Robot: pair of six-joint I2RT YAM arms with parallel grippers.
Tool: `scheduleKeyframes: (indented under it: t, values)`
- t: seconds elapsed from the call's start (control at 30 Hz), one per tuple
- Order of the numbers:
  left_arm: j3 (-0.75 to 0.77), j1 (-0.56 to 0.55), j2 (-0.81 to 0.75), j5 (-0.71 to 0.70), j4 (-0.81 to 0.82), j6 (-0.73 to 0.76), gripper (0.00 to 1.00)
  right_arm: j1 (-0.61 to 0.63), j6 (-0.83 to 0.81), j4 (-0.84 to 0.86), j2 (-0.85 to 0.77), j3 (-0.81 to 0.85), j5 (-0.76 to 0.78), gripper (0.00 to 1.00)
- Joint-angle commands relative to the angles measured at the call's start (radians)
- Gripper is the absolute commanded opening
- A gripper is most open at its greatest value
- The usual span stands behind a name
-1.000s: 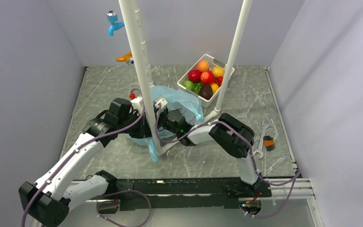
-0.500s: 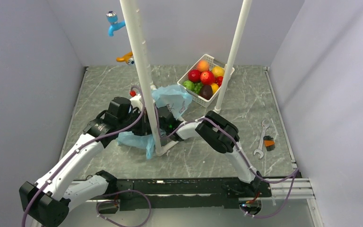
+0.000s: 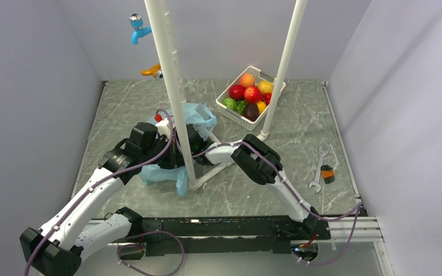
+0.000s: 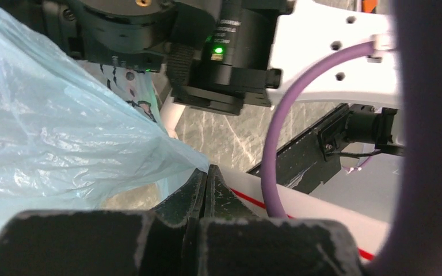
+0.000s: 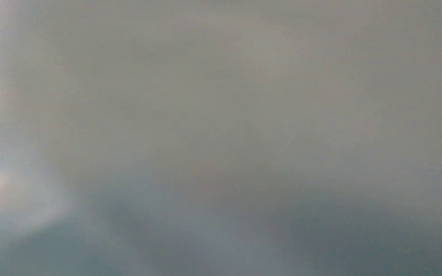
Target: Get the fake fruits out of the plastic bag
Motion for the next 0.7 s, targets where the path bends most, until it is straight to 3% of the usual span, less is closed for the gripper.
scheduleKeyframes:
  t: [0.0,0.13,0.33,0.43,0.53,0.67]
  values:
    - [0.016,-0.024,-0.010,-0.062,-0.091,-0.046,0.00,-0.003,0.013,-0.089,-0.049,-0.111,0.259,0.78]
    - [0.016,-0.023,-0.018,-0.261,-0.208,-0.118,0.00,-0.029,0.075,-0.063,-0.126,-0.193,0.461,0.65]
    - [-0.061,-0.024,-0.104,-0.504,-0.325,-0.275,0.00,-0.051,0.062,-0.042,-0.250,-0.277,0.572,0.58]
    - [-0.085,-0.023,-0.118,-0.536,-0.326,-0.294,0.00,-0.055,0.067,-0.044,-0.299,-0.316,0.590,0.58]
    - [-0.085,-0.023,-0.114,-0.459,-0.256,-0.213,0.00,-0.056,0.028,0.034,-0.334,-0.372,0.426,0.60]
    - [-0.072,-0.023,-0.113,-0.346,-0.157,-0.139,0.00,-0.061,0.002,0.129,-0.324,-0.396,0.028,0.67]
